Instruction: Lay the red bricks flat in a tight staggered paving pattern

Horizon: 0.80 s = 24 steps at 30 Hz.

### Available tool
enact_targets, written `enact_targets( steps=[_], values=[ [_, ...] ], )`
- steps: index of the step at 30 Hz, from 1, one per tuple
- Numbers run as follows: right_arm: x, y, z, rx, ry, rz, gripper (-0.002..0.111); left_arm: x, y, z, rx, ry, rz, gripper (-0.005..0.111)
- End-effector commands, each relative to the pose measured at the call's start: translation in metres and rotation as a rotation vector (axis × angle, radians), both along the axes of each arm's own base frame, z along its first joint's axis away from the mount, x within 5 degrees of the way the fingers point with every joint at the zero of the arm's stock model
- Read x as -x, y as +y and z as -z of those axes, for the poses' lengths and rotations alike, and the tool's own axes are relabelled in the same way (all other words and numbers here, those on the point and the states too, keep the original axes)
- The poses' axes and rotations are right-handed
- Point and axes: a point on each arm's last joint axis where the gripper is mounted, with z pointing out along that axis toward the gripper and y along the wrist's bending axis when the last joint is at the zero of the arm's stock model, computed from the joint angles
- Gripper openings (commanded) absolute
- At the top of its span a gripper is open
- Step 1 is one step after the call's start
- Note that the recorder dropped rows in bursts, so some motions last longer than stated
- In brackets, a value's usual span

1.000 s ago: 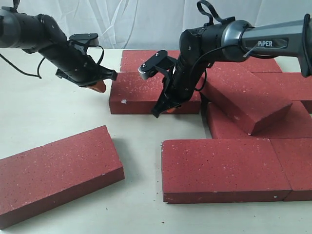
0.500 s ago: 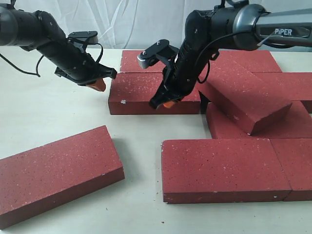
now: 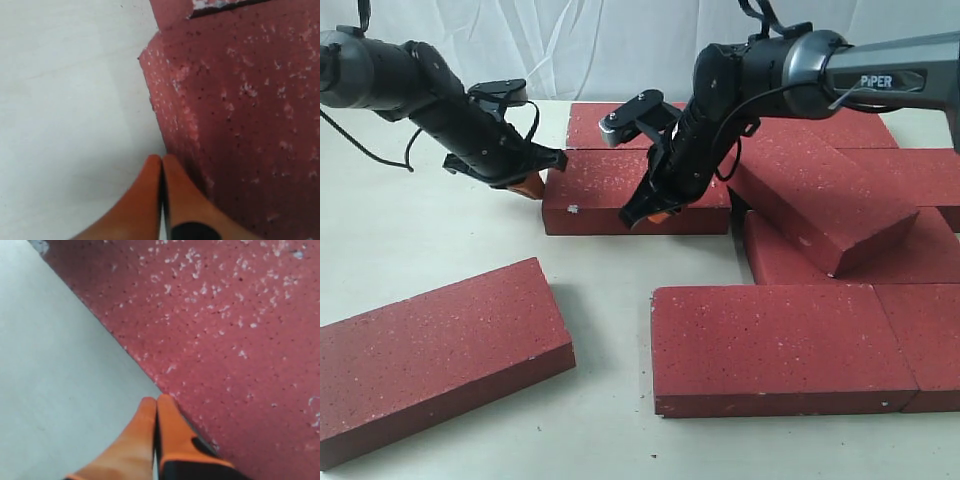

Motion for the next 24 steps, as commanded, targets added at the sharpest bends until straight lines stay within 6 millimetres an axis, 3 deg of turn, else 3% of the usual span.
enact_targets(
  steps=[1, 9, 17, 24],
  values=[
    [-0.006, 0.001, 0.001, -0.022, -0.040, 0.021, -0.001, -0.001, -0.007, -0.004, 0.025, -0.020, -0.010, 0.000],
    [-0.008, -0.001, 0.000, 0.000, -0.069, 0.008, -0.001, 0.000, -0.020, -0.005, 0.025, -0.062, 0.011, 0.000],
    [-0.012, -0.014, 0.000, 0.014, -0.040, 0.053, -0.001, -0.001, -0.021, -0.006, 0.036, -0.063, 0.001, 0.000],
    [-0.007, -0.016, -0.021, 0.006, -0.045, 0.048, -0.001, 0.000, -0.027, -0.006, 0.035, -0.083, 0.005, 0.000]
  ],
)
